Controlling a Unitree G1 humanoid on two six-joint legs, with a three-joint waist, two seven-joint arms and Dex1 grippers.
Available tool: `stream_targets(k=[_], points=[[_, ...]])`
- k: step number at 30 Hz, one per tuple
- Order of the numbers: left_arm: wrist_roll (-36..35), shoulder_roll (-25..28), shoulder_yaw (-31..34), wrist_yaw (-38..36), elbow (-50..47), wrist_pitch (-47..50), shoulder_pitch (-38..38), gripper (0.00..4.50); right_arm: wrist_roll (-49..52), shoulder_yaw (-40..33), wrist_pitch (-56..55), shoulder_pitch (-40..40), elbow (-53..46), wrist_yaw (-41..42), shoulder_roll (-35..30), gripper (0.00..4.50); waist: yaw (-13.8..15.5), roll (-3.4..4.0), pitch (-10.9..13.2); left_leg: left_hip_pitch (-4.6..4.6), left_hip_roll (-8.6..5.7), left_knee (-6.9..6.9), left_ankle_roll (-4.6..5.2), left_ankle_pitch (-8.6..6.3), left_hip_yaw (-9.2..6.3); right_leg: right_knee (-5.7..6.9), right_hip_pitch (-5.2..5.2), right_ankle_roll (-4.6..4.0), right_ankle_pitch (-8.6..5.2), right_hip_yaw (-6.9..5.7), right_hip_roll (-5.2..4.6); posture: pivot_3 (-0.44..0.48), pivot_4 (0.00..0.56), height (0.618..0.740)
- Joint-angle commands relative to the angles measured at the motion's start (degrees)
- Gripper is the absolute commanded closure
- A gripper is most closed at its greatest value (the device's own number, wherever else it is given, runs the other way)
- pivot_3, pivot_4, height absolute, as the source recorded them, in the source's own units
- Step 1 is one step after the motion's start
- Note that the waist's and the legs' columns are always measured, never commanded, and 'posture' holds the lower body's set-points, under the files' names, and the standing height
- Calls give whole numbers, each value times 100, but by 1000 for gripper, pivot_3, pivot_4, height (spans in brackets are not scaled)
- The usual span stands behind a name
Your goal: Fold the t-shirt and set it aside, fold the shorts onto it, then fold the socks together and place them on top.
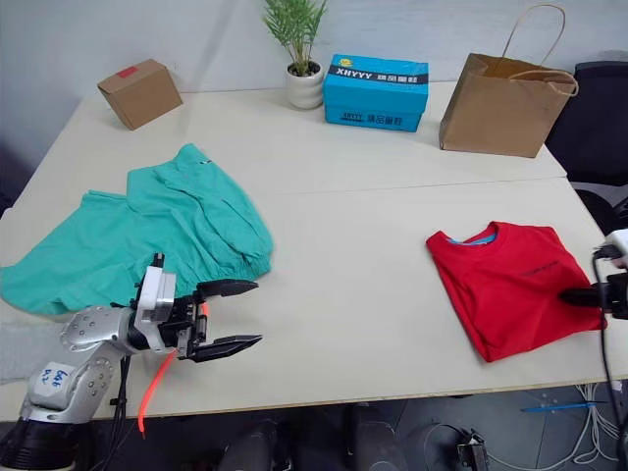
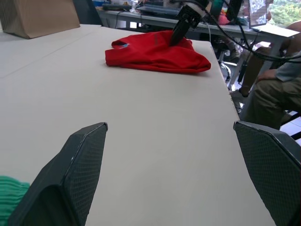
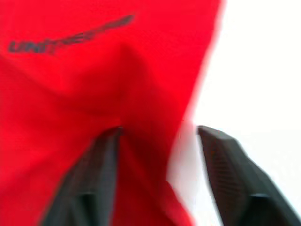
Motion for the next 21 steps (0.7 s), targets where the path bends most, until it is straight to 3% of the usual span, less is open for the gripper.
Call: stream_targets(k=[1,3,6,10,14,21], points=[[-146,220,552,-30,78,2,105,0,254,-590,-718,314,-573,629,-455,454,-16,5,-2,4,1,-3,-2,1,1,0,0,-3,-2,0,2,0,150,740],[-108,360,836,-82,186,-65,220,0,662,-1135,-1114,835,-1275,808,-320,51,-74,-15,-10,10,8,-4,-8,0,-2,0,6,-6,-3,-2,9,0,150,740],[12,502,1397,43,390,-216,442,0,1388,-2128,-1376,2042,-3112,713,380,51,-198,-44,-12,19,14,-4,-12,-1,0,1,18,-6,-3,-2,12,0,150,740],[258,503,2291,415,401,-444,1162,0,1898,-2622,-2788,2888,-4899,208,2067,51,-190,-48,-8,22,17,-18,-23,3,-10,7,14,-5,-3,-2,18,0,150,740],[444,379,3160,647,133,-533,2193,0,2033,-2388,-3633,3170,-5642,-91,3331,51,-154,-40,-2,12,11,-17,-21,2,-7,11,2,-4,-4,-1,12,0,150,740],[535,-138,4461,790,-89,-743,3738,0,2017,-1491,-4520,4110,-6335,260,4277,51,-39,-91,-22,21,6,-15,2,-14,-13,-1,21,-6,-4,-7,-2,0,150,740]])
